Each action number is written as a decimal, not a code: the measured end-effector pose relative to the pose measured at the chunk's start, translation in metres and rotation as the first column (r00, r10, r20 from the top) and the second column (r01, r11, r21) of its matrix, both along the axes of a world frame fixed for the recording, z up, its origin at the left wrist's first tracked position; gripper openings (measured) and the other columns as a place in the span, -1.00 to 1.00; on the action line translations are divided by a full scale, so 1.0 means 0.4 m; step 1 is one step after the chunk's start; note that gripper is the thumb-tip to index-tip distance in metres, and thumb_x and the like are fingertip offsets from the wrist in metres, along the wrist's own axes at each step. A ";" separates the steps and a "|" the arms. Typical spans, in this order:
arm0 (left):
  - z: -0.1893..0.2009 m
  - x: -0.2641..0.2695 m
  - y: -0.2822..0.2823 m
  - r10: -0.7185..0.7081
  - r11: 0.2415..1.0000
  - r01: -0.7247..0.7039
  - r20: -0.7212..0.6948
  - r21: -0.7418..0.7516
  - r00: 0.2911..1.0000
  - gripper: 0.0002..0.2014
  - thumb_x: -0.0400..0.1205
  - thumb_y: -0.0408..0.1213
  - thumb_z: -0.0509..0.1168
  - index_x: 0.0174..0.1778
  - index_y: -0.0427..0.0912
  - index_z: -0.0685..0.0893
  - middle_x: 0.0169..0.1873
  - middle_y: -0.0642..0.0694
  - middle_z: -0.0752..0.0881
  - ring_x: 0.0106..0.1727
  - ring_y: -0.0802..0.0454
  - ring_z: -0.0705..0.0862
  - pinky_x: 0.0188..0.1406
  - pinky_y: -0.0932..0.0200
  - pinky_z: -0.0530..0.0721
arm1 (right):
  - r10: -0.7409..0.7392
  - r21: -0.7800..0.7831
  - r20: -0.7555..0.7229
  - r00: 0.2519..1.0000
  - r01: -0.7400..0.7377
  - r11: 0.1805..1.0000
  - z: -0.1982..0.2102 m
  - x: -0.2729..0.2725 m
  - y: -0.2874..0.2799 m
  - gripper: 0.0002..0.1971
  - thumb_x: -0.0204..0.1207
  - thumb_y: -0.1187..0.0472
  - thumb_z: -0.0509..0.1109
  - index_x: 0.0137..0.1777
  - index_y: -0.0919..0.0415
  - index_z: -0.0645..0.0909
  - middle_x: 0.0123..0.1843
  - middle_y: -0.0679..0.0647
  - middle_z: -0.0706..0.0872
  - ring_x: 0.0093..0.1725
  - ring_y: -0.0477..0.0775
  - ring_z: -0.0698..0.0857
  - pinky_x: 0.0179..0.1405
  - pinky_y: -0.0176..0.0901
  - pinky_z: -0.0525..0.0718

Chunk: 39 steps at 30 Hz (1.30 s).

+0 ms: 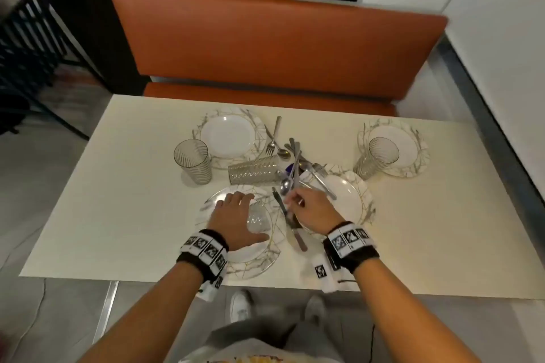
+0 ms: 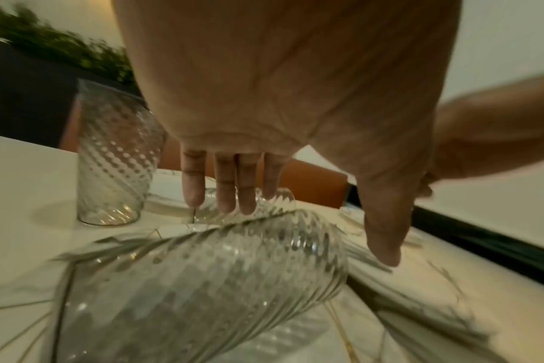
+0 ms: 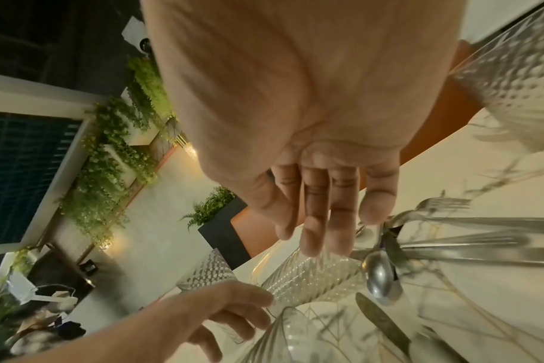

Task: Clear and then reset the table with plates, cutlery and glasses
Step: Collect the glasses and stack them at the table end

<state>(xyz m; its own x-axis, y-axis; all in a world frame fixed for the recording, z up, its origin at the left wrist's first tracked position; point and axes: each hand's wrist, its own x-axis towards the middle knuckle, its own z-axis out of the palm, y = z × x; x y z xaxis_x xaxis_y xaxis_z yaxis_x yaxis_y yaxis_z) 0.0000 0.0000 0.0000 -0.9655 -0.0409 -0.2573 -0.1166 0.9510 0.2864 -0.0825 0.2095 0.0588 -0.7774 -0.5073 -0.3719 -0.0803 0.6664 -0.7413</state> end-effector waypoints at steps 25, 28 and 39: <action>0.023 -0.049 -0.156 0.217 0.872 -0.212 0.041 0.442 0.975 -0.08 0.35 0.43 0.53 0.54 0.00 0.53 0.34 0.07 0.65 0.24 0.09 0.68 0.28 0.00 0.72 | 0.415 0.515 -0.155 0.896 -0.286 0.808 -0.155 -0.314 -0.264 -0.18 0.34 0.25 0.61 0.61 0.08 0.38 0.62 0.06 0.47 0.63 0.17 0.41 0.68 0.28 0.23; 0.047 -0.065 -0.140 0.230 0.838 -0.204 0.012 0.507 0.973 -0.13 0.35 0.35 0.58 0.51 0.01 0.56 0.29 0.11 0.67 0.19 0.13 0.67 0.28 0.06 0.70 | 0.316 0.431 -0.189 0.930 -0.211 0.877 -0.111 -0.290 -0.213 -0.19 0.29 0.18 0.64 0.57 0.04 0.42 0.58 0.04 0.50 0.58 0.17 0.44 0.66 0.28 0.28; 0.141 -0.151 0.027 0.168 0.790 -0.040 -0.152 0.612 0.974 -0.21 0.40 0.36 0.55 0.48 0.02 0.58 0.27 0.13 0.68 0.20 0.18 0.67 0.18 0.09 0.73 | -0.363 -0.141 -0.097 0.927 0.348 0.927 -0.015 -0.157 0.149 -0.28 0.28 0.03 0.76 0.45 -0.02 0.56 0.30 -0.04 0.69 0.25 -0.07 0.66 0.22 -0.24 0.63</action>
<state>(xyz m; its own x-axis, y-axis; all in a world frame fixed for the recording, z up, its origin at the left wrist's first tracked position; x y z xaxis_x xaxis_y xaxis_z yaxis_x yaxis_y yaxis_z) -0.0604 0.0110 0.0564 -0.9961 -0.0425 -0.0778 -0.0882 0.5624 0.8221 -0.1453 0.2692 0.0529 -0.9496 -0.2239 -0.2193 0.0529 0.5752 -0.8163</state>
